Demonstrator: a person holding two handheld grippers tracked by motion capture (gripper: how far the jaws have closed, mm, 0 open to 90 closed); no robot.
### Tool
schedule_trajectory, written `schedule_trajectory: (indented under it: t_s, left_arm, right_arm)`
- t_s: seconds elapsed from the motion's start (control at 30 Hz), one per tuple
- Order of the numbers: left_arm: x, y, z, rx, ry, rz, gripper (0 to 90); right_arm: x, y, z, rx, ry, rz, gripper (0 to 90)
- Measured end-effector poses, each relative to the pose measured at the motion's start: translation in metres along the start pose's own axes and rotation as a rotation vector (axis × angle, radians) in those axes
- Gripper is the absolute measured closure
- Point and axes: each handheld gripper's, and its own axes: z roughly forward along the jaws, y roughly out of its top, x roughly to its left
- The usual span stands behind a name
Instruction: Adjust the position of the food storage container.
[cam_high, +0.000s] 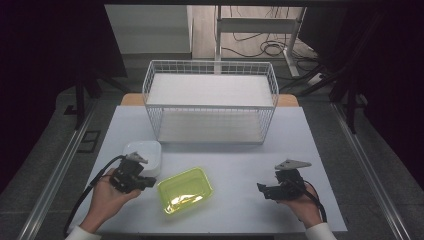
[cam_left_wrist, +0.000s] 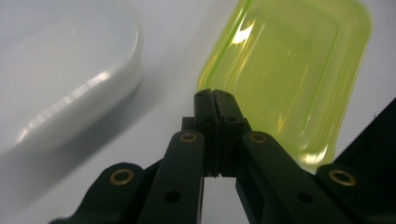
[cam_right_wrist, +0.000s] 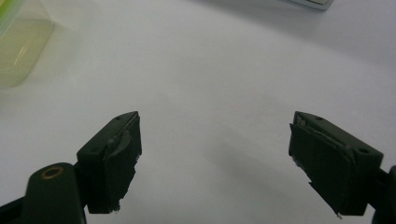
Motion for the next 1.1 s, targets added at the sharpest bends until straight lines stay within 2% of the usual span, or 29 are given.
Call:
schedule_trajectory:
  t_s: [0.03,0.07,0.13,0.23,0.37,0.57,0.7,1.1]
  left_arm:
    - [0.001,-0.009,0.001,0.005,-0.003,-0.013,89.6]
    - [0.001,-0.009,0.001,0.005,-0.003,-0.013,89.6]
    - [0.001,-0.025,0.006,0.029,-0.011,-0.028,89.6]
    - [0.0,-0.038,0.013,0.059,-0.017,-0.034,89.7]
    - [-0.002,-0.043,0.021,0.081,-0.031,-0.032,89.8]
    - [-0.01,-0.04,0.032,0.105,-0.052,-0.009,89.9]
    - [-0.019,-0.032,0.043,0.129,-0.073,0.023,89.9]
    - [-0.028,-0.011,0.054,0.119,-0.085,0.045,90.0]
  right_arm:
    - [0.0,0.0,0.0,0.001,0.001,-0.001,17.2]
    - [0.0,0.0,0.0,0.001,0.001,-0.001,17.2]
    - [0.001,0.001,0.002,0.004,0.002,-0.003,17.2]
    - [0.002,0.001,0.002,0.009,0.004,-0.004,17.2]
    - [0.003,0.002,0.003,0.013,0.003,-0.011,17.2]
    - [0.001,0.0,0.003,0.017,-0.007,-0.013,17.2]
    - [0.001,0.0,0.003,0.023,-0.01,-0.016,17.2]
    - [0.001,-0.001,0.004,0.033,-0.007,-0.027,17.1]
